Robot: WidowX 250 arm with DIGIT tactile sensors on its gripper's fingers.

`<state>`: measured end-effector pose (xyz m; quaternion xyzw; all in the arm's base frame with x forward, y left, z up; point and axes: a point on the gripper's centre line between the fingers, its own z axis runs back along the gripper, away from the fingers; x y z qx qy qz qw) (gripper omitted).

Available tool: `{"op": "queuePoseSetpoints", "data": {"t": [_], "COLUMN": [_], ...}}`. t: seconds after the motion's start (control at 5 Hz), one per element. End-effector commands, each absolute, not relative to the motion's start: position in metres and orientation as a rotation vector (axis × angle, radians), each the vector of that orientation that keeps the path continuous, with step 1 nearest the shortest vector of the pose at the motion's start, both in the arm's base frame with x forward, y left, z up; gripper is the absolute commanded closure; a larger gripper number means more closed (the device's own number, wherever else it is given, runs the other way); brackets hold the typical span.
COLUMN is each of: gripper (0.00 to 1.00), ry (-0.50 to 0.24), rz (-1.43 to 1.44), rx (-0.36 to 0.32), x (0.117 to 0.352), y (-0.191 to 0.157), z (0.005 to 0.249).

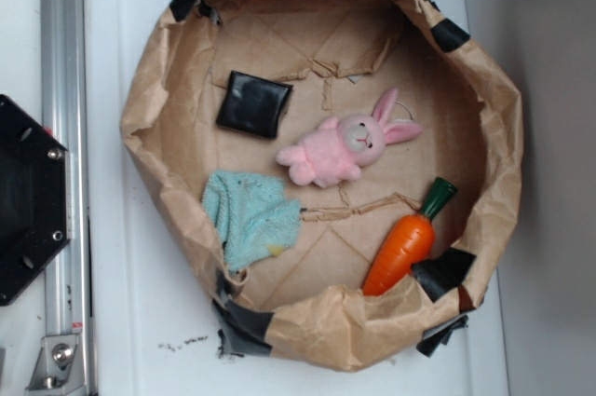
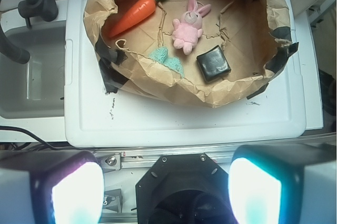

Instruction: Grab the black box.

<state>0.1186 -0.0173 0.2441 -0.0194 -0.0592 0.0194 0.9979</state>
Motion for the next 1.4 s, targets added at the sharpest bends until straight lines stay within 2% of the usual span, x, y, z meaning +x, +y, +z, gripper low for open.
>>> {"op": "queuePoseSetpoints", "data": {"t": [0.0,0.2,0.4,0.6,0.8,1.0,1.2], "gripper": [0.00,0.00,0.00,0.00,0.00,0.00,0.00], "ry": [-0.119,-0.137,-0.108,-0.058,-0.044,-0.043,-0.095], "rz": [0.039,0.117,0.067,-0.040,-0.130,-0.195,-0.273], "rx": [-0.039,0.027,0.052,0.071,0.053,0.067,-0.008], "x": [0.119,0.165,0.195,0.225,0.250,0.268,0.267], "y": [-0.017,0.016,0.016,0.023,0.010,0.012,0.041], "z": [0.244,0.237,0.228,0.200,0.167,0.146,0.138]}}
